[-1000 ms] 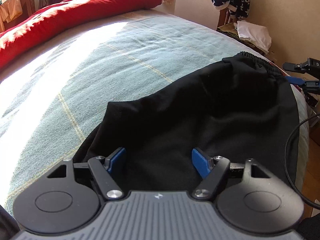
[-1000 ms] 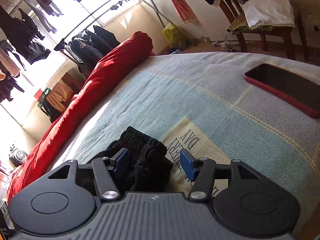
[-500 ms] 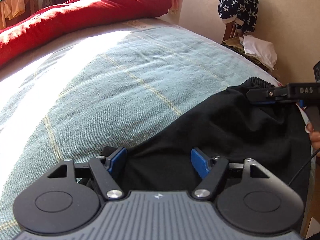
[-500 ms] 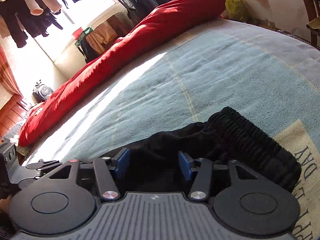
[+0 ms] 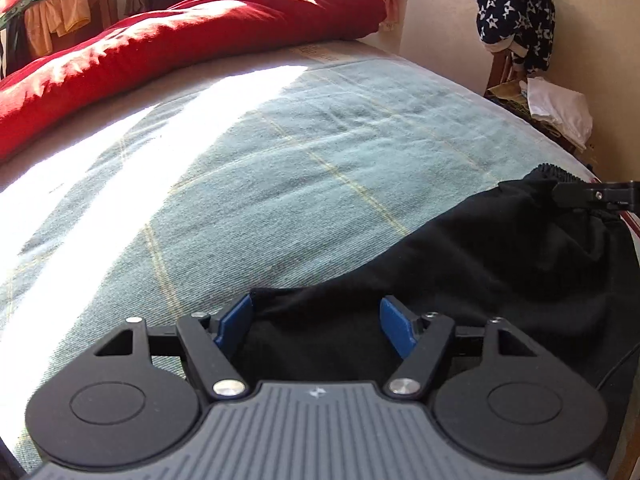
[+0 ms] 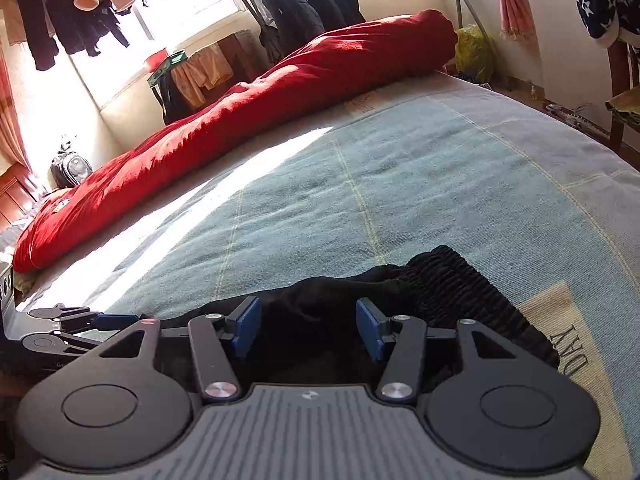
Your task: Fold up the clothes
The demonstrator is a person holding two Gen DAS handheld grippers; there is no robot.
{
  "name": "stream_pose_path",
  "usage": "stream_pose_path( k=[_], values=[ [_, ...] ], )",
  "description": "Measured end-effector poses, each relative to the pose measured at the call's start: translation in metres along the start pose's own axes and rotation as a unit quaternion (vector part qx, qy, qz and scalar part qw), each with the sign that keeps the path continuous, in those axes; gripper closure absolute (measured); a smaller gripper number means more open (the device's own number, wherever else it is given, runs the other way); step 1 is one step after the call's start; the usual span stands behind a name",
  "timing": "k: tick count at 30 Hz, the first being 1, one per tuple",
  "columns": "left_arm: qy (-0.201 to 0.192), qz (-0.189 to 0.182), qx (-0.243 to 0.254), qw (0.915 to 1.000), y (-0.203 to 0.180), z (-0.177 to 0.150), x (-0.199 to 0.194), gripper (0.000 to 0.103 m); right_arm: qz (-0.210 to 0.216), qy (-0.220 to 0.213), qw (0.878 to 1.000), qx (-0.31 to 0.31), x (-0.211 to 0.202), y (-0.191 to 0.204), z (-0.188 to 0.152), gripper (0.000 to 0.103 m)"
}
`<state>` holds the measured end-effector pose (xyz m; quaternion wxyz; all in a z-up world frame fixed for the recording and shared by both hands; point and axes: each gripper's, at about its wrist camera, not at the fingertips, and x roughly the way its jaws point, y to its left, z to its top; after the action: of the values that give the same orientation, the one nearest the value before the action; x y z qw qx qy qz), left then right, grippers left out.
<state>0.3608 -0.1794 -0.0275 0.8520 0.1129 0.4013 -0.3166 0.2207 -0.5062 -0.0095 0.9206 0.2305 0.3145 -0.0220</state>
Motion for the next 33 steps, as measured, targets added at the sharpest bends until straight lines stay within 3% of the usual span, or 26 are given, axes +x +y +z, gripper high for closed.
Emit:
stream_pose_path(
  k=[4, 8, 10, 12, 13, 16, 18, 20, 22, 25, 29, 33],
  values=[
    [-0.025, -0.039, -0.003, 0.9989, -0.001, -0.008, -0.039, 0.028, 0.033, -0.003, 0.999, -0.004, -0.019, 0.004, -0.009, 0.039],
    [0.002, -0.069, -0.015, 0.9975, -0.009, -0.030, -0.041, 0.026, 0.050, 0.023, 0.998, -0.026, -0.018, 0.015, -0.019, 0.035],
    [0.023, -0.031, -0.023, 0.9990, -0.008, -0.041, -0.033, 0.026, 0.052, 0.044, 0.997, -0.034, -0.011, 0.018, -0.025, 0.034],
    [0.036, 0.046, -0.030, 0.9978, -0.002, -0.047, -0.031, 0.027, 0.044, 0.061, 0.996, -0.040, -0.003, 0.018, -0.032, 0.034],
    [0.029, 0.054, -0.038, 0.9974, 0.003, -0.047, -0.036, 0.028, 0.041, 0.066, 0.996, -0.043, -0.001, 0.018, -0.035, 0.034],
    [-0.017, 0.025, -0.065, 0.9974, 0.022, -0.040, -0.064, 0.028, 0.044, 0.072, 0.995, -0.049, 0.002, 0.017, -0.040, 0.032],
    [-0.018, 0.043, -0.052, 0.9976, 0.030, -0.036, -0.075, 0.030, 0.050, 0.072, 0.995, -0.049, 0.002, 0.016, -0.040, 0.031],
    [-0.002, 0.072, -0.032, 0.9969, 0.038, -0.034, -0.081, 0.053, 0.055, 0.070, 0.995, -0.046, 0.002, 0.014, -0.040, 0.031],
    [0.015, 0.092, -0.027, 0.9952, 0.045, -0.036, -0.084, 0.058, 0.057, 0.065, 0.995, -0.044, -0.001, 0.014, -0.040, 0.031],
    [0.020, 0.106, -0.040, 0.9934, 0.053, -0.046, -0.095, 0.058, 0.069, 0.059, 0.995, -0.049, -0.007, 0.021, -0.037, 0.031],
    [0.011, 0.113, -0.092, 0.9894, 0.061, -0.065, -0.111, 0.058, 0.086, 0.062, 0.992, -0.068, -0.007, 0.038, -0.031, 0.031],
    [0.013, 0.079, -0.121, 0.9894, 0.054, -0.085, -0.119, 0.056, 0.106, 0.065, 0.988, -0.092, -0.006, 0.061, -0.025, 0.031]
  ],
)
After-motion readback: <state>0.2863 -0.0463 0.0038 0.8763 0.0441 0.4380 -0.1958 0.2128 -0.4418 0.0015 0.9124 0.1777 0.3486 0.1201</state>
